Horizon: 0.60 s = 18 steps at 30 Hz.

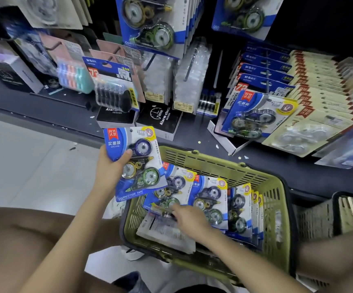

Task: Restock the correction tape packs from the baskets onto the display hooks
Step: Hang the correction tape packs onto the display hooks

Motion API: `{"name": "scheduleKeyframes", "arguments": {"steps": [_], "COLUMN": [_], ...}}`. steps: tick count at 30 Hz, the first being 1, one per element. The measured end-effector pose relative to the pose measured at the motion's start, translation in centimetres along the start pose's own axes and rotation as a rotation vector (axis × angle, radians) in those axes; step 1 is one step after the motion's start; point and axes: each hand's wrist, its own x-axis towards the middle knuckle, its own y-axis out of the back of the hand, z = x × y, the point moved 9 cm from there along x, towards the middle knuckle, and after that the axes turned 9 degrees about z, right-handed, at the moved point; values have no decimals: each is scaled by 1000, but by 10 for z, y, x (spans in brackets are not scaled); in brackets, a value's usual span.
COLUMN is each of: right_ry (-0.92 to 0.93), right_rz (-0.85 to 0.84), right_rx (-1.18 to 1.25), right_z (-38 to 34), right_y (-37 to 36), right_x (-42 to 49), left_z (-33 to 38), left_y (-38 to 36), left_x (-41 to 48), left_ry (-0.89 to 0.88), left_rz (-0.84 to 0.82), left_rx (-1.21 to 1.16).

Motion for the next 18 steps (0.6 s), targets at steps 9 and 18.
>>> {"name": "scheduleKeyframes", "arguments": {"steps": [9,18], "right_ry": [-379,-731], "right_rz": [571,740], "right_rx": [660,1216], "right_z": [100,104], "right_y": [101,100], "right_x": [-41,-26], "left_z": [0,-35], "left_y": [5,-55], "left_x": [3,-49], "left_ry": [-75,123], "left_rz": [32,-241], "left_rx": [79,-10]}}
